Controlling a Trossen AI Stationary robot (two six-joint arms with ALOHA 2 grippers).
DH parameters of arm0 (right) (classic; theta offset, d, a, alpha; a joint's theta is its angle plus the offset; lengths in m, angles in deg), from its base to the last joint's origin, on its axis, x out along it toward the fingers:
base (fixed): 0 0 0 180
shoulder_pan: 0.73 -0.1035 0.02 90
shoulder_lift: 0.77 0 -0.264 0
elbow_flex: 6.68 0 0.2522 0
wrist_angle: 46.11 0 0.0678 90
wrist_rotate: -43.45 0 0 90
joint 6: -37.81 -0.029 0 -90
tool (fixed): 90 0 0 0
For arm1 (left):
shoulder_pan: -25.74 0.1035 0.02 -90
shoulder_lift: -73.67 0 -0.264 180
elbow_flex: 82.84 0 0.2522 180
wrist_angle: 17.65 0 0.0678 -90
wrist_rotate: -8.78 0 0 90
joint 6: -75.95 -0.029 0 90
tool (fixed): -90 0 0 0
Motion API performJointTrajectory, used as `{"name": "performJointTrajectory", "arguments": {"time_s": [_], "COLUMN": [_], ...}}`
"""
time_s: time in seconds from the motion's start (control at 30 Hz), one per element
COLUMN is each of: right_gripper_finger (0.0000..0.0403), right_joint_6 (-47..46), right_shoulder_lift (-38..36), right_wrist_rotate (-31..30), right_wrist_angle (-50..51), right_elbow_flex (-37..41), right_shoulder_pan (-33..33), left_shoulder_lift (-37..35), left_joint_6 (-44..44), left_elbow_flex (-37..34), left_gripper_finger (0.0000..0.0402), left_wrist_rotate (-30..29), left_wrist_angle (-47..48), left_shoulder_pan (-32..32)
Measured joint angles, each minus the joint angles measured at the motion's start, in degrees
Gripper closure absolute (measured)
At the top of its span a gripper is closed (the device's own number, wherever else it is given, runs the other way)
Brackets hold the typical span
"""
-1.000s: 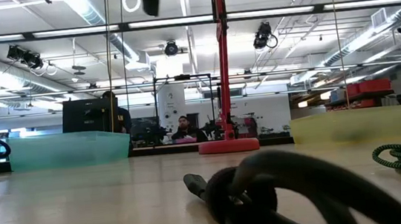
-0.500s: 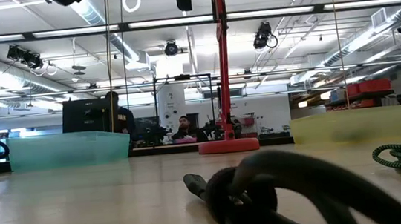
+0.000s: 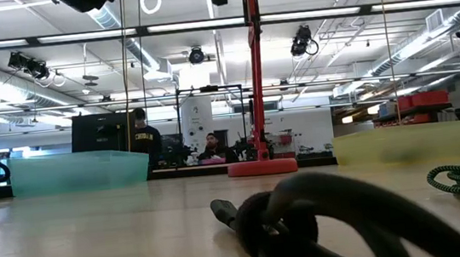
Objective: Pick & Place USB Port
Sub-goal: Put the black USB cable into the green bin
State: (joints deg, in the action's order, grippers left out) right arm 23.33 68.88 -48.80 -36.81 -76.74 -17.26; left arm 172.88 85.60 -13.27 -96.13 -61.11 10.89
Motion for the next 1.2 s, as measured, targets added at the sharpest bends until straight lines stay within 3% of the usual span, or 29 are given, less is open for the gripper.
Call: {"name": "performJointTrajectory", "arguments": {"time_s": [0.13,0.27,0.4,0.57,0.73,0.97,1.2], "right_gripper_finger": [0.0394,0.0394,0.0392,0.0358,0.0329,0.0330,0.0346], "right_joint_6": [0.0,0.2,1.5,1.3,1.2,-2.9,-5.0], "right_shoulder_lift": [0.4,0.4,0.4,0.0,-2.6,-5.8,-3.5], "right_wrist_rotate": [0.0,-0.1,-1.9,-5.9,-6.3,-6.3,-8.9], "right_wrist_angle": [0.2,0.4,0.7,3.2,7.4,13.9,14.6], "right_elbow_flex": [0.0,0.0,0.0,0.1,0.0,0.0,1.8], "right_shoulder_pan": [0.0,0.0,0.0,0.3,0.4,-1.3,-7.2], "left_shoulder_lift": [0.0,0.0,-0.1,-0.2,-2.5,-11.1,-22.1], "left_joint_6": [-0.2,-0.4,0.1,0.1,1.6,6.1,22.3], "left_elbow_flex": [0.0,0.0,0.1,0.2,0.0,0.0,0.0], "left_gripper_finger": [0.0275,0.0376,0.0381,0.0381,0.0381,0.0381,0.0381], "left_wrist_rotate": [0.4,1.1,-0.6,-6.5,-13.4,-25.2,-38.1], "left_wrist_angle": [-0.4,0.1,1.7,9.3,21.8,47.4,80.8], "left_shoulder_pan": [0.3,0.3,-0.3,-1.7,-2.8,-5.0,-6.8]}}
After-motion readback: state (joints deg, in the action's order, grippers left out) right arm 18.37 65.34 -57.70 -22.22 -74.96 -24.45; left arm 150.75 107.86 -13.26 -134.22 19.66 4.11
